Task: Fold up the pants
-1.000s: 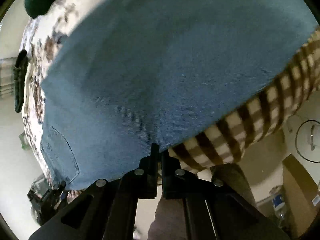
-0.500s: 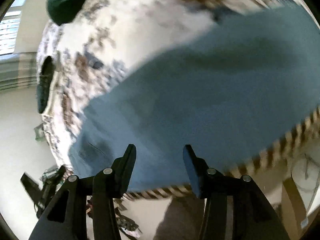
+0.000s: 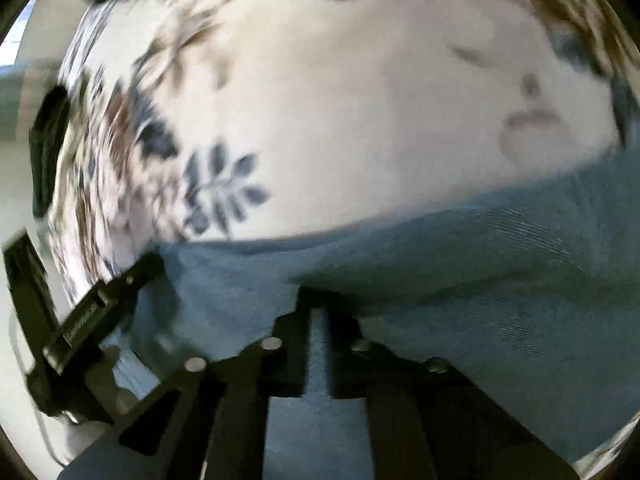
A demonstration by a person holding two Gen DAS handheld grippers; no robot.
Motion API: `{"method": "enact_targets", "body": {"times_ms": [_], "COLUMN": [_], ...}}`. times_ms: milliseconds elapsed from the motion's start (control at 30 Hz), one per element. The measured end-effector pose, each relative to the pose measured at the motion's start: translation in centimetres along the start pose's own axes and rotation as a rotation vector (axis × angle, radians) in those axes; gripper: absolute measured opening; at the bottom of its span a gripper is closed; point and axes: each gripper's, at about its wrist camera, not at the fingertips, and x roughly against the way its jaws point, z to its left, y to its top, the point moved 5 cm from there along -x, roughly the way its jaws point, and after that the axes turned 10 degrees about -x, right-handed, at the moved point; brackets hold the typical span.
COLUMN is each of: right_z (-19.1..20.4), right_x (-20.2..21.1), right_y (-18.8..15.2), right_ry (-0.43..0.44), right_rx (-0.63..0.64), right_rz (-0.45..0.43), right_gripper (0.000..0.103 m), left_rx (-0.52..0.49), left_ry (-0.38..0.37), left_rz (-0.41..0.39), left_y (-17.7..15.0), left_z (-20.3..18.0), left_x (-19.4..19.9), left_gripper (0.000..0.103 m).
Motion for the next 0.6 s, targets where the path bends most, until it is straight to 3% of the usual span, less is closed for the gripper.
{"method": "enact_targets", "body": {"times_ms": [67,133,200,233,300,400,533,600], "right_z": [-0.3,-0.3,-1.5,-2.6,-5.2,-12.8,-27.0,-32.2], "right_x": [0.2,1.2,3.8,5.7,9.0,14.4,20.6,22.3], "right_y": [-0.1,-0.6,-1.4,-1.8,-2.7,-3.8,-4.1,-3.5], "right_ry": [0.034,0.063,0.117,0.162,0.21,0.185,0.142,0.149], "right_rx": [-0.017,-0.012,-0.022,-0.036,-0.07,-0.2,-0.472,-0.561], "right_rz": [-0.002,0.001,-0.034,-0.065,-0.132,-0.272,-0.446,-0.499], "right_gripper": [0.001,0.012,0.054,0.059,0.062,0.064,0.064,0.064], "left_rx": [0.0,0.004,0.0,-0.003,-0.016,-0.062,-0.095,-0.097], "left_ry": [-0.007,-0.003,0.005,0.0,-0.027,-0.035,-0.025,-0.024], "left_rz": [-0.002,-0.006,-0.021,-0.036,-0.054,-0.036,0.045,0.095], "left_y": [0.0,-0.3,-0.8,-1.1,-2.2,-4.9,-9.4,-11.6], "left_z": [0.2,0.2,-0.1,-0.4,-1.5,-3.3,-5.8,-7.1], "left_x": [0.2,1.2,3.1,4.2,6.2,7.7,6.6,5.3], "left_gripper": [0.086,0.086,0.086,0.086,0.086,0.089,0.089,0.089]}}
